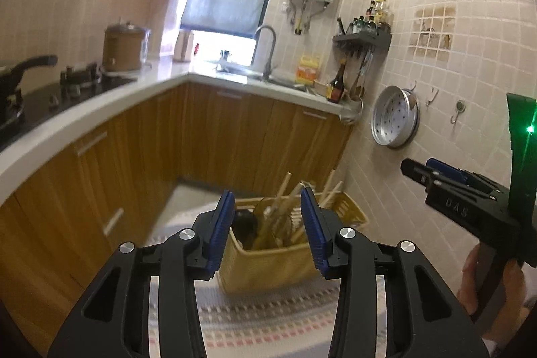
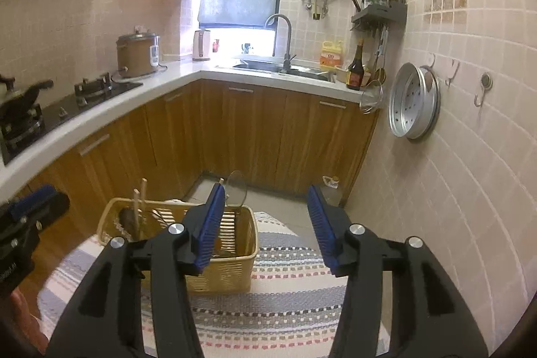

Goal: Organize utensils

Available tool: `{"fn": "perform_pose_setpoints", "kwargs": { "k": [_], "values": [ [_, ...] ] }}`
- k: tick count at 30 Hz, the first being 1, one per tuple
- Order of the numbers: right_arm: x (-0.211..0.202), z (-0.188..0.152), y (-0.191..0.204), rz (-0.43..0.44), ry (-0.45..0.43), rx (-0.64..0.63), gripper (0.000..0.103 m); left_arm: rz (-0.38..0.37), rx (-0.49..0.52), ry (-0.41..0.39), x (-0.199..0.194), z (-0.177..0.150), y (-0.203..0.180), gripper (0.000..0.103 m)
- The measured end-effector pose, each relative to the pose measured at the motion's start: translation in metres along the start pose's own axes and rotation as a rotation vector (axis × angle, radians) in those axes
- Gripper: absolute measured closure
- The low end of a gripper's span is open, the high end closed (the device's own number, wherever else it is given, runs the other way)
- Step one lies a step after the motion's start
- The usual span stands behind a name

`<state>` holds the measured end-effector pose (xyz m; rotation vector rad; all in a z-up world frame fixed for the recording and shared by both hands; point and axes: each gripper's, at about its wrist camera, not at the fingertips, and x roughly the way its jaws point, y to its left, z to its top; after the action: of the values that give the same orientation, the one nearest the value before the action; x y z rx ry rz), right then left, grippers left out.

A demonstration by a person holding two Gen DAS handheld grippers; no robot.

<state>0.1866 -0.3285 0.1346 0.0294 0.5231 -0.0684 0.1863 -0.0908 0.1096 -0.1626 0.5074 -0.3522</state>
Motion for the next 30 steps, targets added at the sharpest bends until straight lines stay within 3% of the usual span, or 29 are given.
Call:
{"fn": "perform_pose_setpoints", "kwargs": {
  "k": [4, 6, 10, 16, 21, 30],
  "values": [
    [-0.031, 0.009, -0.012, -0.004, -0.007, 0.002, 0.052, 0.000, 0.004, 0.063, -0.019, 0.008, -0.005, 0.055],
    [-0.043, 0.012, -0.017, -0.003, -0.002, 0.001, 0.043, 0.006, 0.018, 0.076, -0.030, 0.012, -0.011, 0.052],
    [-0.073, 0.015, -0.017, 0.006, -0.011, -0.014, 0.040, 0.043, 0.062, 0.089, -0.056, 0.023, -0.028, 0.034],
    [-0.111, 0.013, -0.003, 0.022, -0.017, -0.048, 0.029, 0.100, 0.096, 0.103, -0.089, 0.033, -0.051, 0.020],
    [-0.128, 0.005, 0.002, 0.072, 0.016, -0.035, 0.029, 0.197, 0.073, 0.103, -0.111, 0.034, -0.056, 0.020],
    [-0.130, -0.037, 0.013, 0.121, 0.055, -0.038, 0.025, 0.268, 0.077, 0.151, -0.115, 0.001, -0.047, 0.020]
  ]
}}
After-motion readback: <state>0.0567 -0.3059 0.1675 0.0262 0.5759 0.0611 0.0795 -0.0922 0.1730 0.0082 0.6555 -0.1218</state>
